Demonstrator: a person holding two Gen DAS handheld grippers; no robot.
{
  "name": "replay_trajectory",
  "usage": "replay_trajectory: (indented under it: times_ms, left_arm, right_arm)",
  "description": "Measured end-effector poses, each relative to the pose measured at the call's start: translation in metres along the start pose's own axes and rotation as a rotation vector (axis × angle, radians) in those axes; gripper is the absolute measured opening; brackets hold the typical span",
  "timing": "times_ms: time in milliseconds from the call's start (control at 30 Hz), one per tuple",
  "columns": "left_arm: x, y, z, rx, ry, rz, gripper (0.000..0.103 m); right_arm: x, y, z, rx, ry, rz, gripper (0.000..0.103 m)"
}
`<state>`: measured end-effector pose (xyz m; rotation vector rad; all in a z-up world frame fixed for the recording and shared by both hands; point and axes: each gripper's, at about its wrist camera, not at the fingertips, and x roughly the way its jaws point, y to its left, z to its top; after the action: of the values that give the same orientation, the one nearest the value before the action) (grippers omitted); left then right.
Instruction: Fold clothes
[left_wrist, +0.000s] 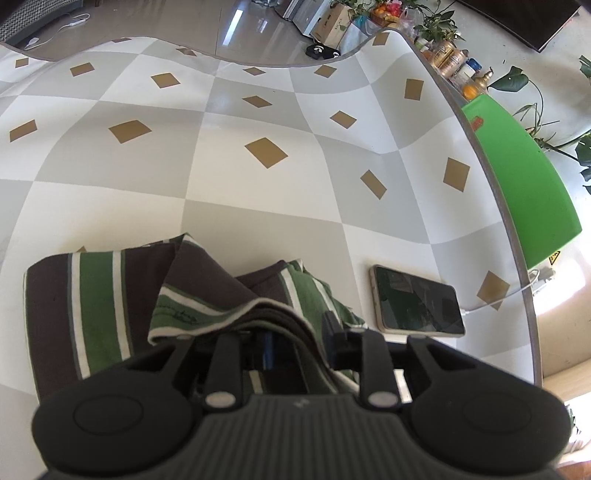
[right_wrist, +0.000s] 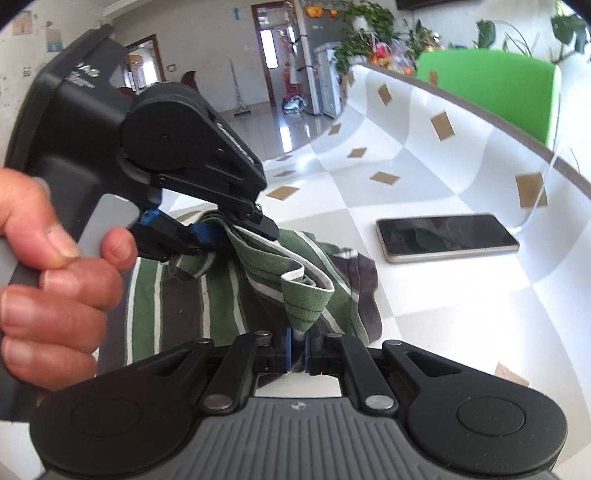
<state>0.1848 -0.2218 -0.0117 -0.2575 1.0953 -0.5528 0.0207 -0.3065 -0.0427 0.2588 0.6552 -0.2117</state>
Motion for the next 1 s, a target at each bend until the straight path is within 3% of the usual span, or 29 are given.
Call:
replay_trajectory:
  times_ms: [200, 367, 533, 700, 833, 1000]
  left_arm:
    - [0.003, -0.005, 0.000, -0.019, 0.007, -0.037, 0.049]
    - [-0.007, -0.004, 0.003, -0.033, -0.005, -0.058, 0.051]
    - [-0.016, -0.009, 0.009, -0.034, -0.025, -0.089, 0.061]
    - [-0.025, -0.022, 0.017, -0.019, -0.060, -0.128, 0.071]
    - [-0.032, -0.022, 0.019, -0.004, -0.084, -0.106, 0.074]
    - [-0.041, -0.006, 0.022, -0.029, -0.112, -0.085, 0.075]
  right_arm:
    - [0.004, -0.015, 0.001, 0.094, 0.040, -0.066, 0.015]
    - [-0.002, -0.028, 0.004, 0.188, 0.042, -0.081, 0.020]
    - [-0.012, -0.029, 0.009, 0.173, -0.021, -0.166, 0.024]
    - [-0.014, -0.036, 0.007, 0.202, 0.000, -0.227, 0.025]
    - [-0.016, -0.034, 0.010, 0.171, -0.031, -0.241, 0.026]
    - [-0.017, -0.021, 0.014, 0.078, -0.066, -0.198, 0.028]
